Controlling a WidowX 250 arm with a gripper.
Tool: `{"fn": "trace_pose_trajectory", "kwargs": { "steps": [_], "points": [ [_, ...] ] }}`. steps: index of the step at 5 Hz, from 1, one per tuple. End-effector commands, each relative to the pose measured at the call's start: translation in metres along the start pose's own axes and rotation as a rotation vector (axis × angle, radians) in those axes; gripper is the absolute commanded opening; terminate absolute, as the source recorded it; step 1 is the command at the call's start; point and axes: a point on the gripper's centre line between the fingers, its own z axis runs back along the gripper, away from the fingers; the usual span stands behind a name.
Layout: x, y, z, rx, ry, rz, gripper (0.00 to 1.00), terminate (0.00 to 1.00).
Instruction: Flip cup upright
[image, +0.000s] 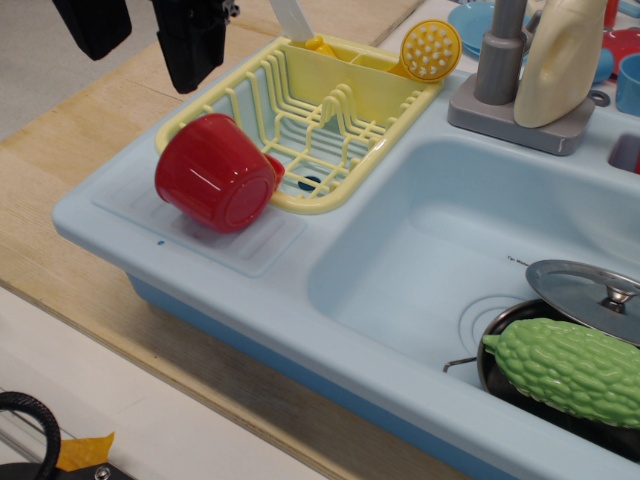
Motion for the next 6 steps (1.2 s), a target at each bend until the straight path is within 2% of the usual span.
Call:
{"fn": "trace_pose_trajectory", "kwargs": {
  "steps": [1, 2, 3, 4, 6],
  "points": [
    [0.000, 0.000, 0.000, 0.000, 0.000, 0.000, 1.00, 0.00],
    [0.005, 0.001, 0.005, -0.063, 0.030, 0.035, 1.00, 0.00],
    [0.006, -0.002, 0.005, -0.162, 0.038, 0.103, 1.00, 0.00],
    [0.007, -0.003, 0.001, -0.230, 0.047, 0.128, 1.00, 0.00],
    [0.004, -0.005, -0.014, -0.306, 0.092, 0.176, 1.00, 0.00]
  ]
}}
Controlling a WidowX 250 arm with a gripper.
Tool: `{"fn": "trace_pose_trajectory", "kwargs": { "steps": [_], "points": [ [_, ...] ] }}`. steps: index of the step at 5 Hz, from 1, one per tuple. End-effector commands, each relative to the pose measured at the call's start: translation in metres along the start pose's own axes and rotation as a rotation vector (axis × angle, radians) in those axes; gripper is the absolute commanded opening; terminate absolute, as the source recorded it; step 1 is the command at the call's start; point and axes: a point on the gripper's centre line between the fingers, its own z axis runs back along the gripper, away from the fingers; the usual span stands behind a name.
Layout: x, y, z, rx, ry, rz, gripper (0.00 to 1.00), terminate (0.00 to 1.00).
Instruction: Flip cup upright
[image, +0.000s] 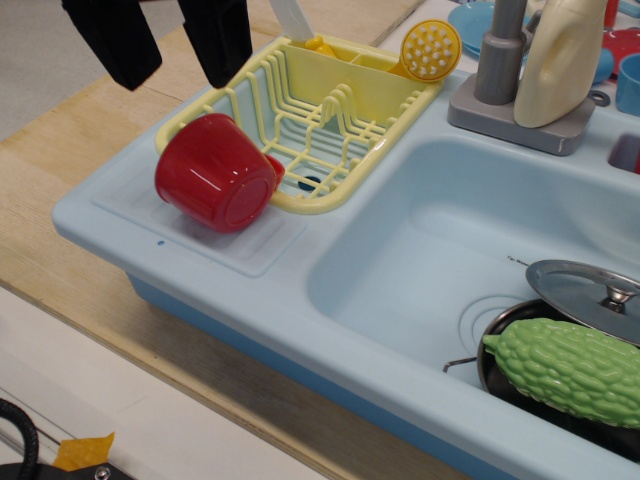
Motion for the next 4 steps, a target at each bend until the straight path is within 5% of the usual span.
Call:
{"fn": "trace_pose_trajectory", "kwargs": {
  "steps": [1, 4],
  "points": [
    [0.000, 0.009, -0.009, -0.031, 0.015, 0.039, 1.00, 0.00],
    [0.000, 0.008, -0.034, -0.095, 0.045, 0.044, 1.00, 0.00]
  ]
}}
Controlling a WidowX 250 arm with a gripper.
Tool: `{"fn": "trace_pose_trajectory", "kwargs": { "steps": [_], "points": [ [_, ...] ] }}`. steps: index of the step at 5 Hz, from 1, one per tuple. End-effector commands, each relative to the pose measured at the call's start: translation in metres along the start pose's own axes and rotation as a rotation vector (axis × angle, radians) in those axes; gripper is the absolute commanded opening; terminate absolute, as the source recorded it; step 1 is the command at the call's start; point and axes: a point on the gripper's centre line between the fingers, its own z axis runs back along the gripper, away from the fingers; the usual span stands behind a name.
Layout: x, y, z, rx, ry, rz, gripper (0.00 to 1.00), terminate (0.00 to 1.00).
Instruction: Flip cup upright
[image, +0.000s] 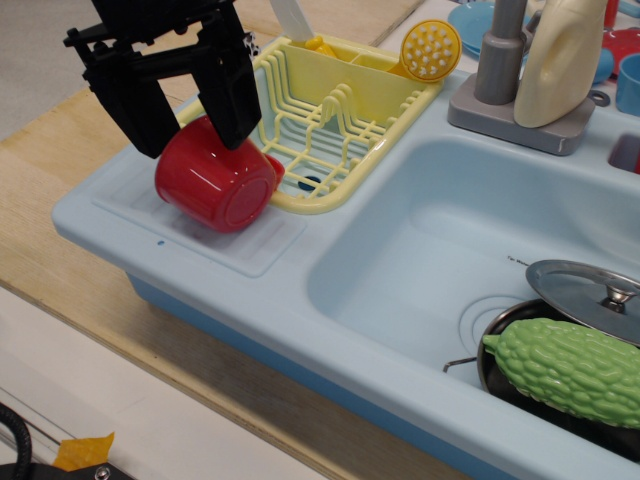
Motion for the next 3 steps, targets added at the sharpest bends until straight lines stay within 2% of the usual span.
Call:
{"fn": "trace_pose_trajectory", "kwargs": {
  "steps": [1, 2, 3],
  "points": [
    [0.0003, -0.0028, -0.0021, 0.000, -0.010, 0.005, 1.00, 0.00],
    [-0.0018, -0.0026, -0.0033, 0.002, -0.009, 0.006, 0.00, 0.00],
    [-0.0022, -0.0026, -0.0054, 0.002, -0.002, 0.005, 0.00, 0.00]
  ]
}}
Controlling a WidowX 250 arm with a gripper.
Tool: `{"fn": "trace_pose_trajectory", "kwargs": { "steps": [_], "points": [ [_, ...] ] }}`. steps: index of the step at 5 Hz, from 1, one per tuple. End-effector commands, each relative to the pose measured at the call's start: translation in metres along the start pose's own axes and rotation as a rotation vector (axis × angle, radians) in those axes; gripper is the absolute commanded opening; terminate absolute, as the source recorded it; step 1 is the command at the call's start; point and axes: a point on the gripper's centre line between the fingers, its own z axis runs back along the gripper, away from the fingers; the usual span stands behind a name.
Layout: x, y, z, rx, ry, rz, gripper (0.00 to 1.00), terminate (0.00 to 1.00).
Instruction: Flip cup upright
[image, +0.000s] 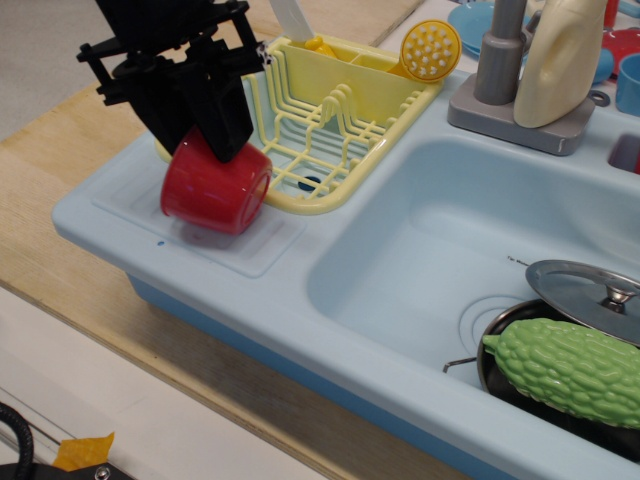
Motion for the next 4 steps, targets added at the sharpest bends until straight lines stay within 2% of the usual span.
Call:
{"fn": "trace_pose_trajectory", "kwargs": {
  "steps": [1, 2, 3, 4],
  "points": [
    [0.000, 0.001, 0.002, 0.045, -0.010, -0.009, 0.00, 0.00],
    [-0.001, -0.003, 0.012, 0.201, -0.047, -0.037, 0.00, 0.00],
    [-0.003, -0.004, 0.015, 0.301, -0.077, -0.051, 0.00, 0.00],
    [-0.006, -0.001, 0.012, 0.292, -0.085, -0.027, 0.00, 0.00]
  ]
}}
